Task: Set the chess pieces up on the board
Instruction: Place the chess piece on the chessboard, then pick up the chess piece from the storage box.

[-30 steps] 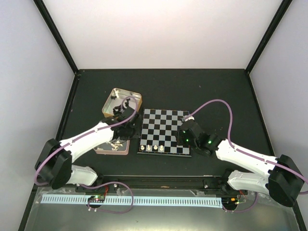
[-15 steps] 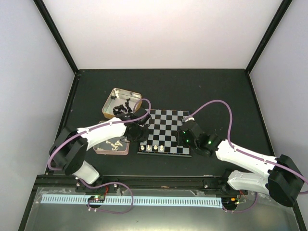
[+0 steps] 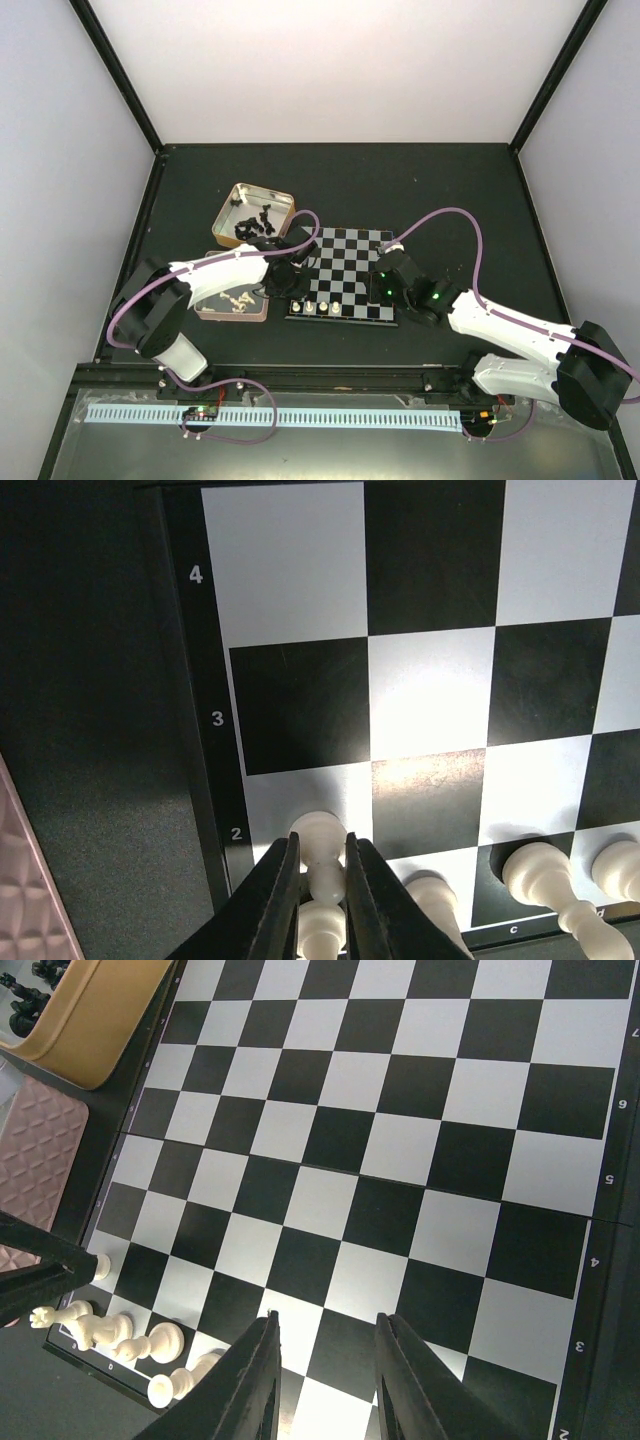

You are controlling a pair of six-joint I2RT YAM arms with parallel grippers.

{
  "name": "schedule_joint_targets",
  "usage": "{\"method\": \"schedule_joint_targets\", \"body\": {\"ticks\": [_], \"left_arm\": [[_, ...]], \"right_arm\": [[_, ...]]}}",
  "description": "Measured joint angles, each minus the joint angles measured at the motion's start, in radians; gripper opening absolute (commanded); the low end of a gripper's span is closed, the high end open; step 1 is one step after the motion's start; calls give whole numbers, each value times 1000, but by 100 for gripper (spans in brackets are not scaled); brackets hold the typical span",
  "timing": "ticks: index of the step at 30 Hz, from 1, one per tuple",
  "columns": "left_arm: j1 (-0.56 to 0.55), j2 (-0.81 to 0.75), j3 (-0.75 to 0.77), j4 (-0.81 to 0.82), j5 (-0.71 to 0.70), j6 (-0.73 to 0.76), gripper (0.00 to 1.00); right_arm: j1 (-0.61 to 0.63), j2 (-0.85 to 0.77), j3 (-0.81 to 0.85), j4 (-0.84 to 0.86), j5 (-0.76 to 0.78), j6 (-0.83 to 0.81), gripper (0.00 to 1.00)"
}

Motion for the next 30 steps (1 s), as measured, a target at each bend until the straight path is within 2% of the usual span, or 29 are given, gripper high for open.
{"method": "schedule_joint_targets", "body": {"ticks": [4,11,20,24,30], "left_arm": [[0,1,1,-1,2,7,25],[0,1,25,-8,3,15,30],[2,-18,68,-35,-40,12,44],[39,-99,61,-47,-89,-5,45],[200,-281,-28,-20,-135,-32,40]], "right_arm": [[0,0,0,0,0,0,27],[0,0,0,0,0,0,27],[0,0,0,0,0,0,27],[0,0,1,-10,0,0,28],[0,-4,4,-31,1,0,27]]}}
